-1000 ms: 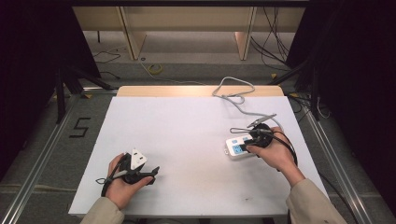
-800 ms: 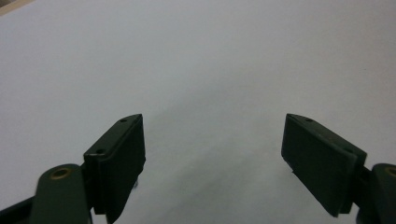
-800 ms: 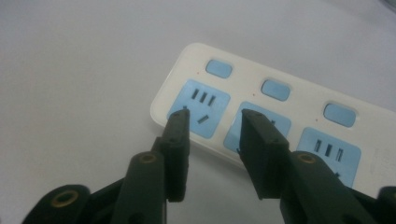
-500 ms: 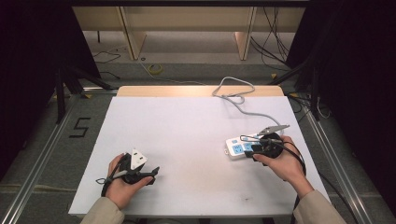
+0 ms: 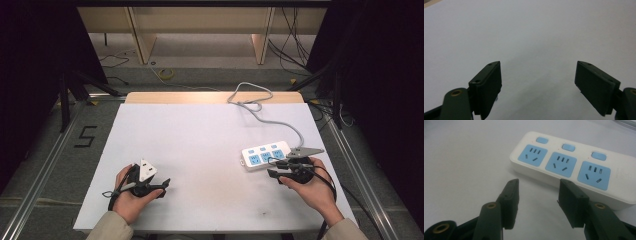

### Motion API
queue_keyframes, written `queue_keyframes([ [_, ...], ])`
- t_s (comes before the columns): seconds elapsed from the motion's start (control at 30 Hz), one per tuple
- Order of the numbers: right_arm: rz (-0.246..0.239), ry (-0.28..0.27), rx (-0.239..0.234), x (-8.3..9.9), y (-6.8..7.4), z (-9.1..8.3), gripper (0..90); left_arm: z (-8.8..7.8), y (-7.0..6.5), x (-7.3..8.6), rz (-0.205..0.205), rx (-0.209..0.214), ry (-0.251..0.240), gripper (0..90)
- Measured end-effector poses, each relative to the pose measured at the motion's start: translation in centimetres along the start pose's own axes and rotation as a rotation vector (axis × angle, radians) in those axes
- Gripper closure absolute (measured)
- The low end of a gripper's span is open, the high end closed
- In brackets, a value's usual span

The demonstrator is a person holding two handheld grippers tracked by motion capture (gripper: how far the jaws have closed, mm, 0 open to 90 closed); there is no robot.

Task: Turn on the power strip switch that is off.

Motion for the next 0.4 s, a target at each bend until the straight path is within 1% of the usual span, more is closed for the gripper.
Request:
queue_keyframes([
  [0.2,0.002,-0.044,0.003,0.6,0.04,-0.62,51.3,0.06,0.0,-0.01,0.006,0.003,0.0,21.3],
  [0.3,0.001,-0.04,-0.008,0.77,0.25,-0.63,51.0,0.16,0.06,0.04,0.004,0.004,0.003,20.9],
  [0.4,0.001,-0.044,-0.008,0.84,0.3,-0.67,50.8,0.39,0.21,0.1,-0.006,0.008,0.002,20.0],
])
Point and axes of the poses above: each handheld gripper's, and its own axes: z roughly forward along the jaws, x roughly out of its underside, y roughly to its left, the point moved 8 cm from there along z, roughly forward along the jaws, and after that the axes turned 5 degrees about -x, right-handed, at the moved point
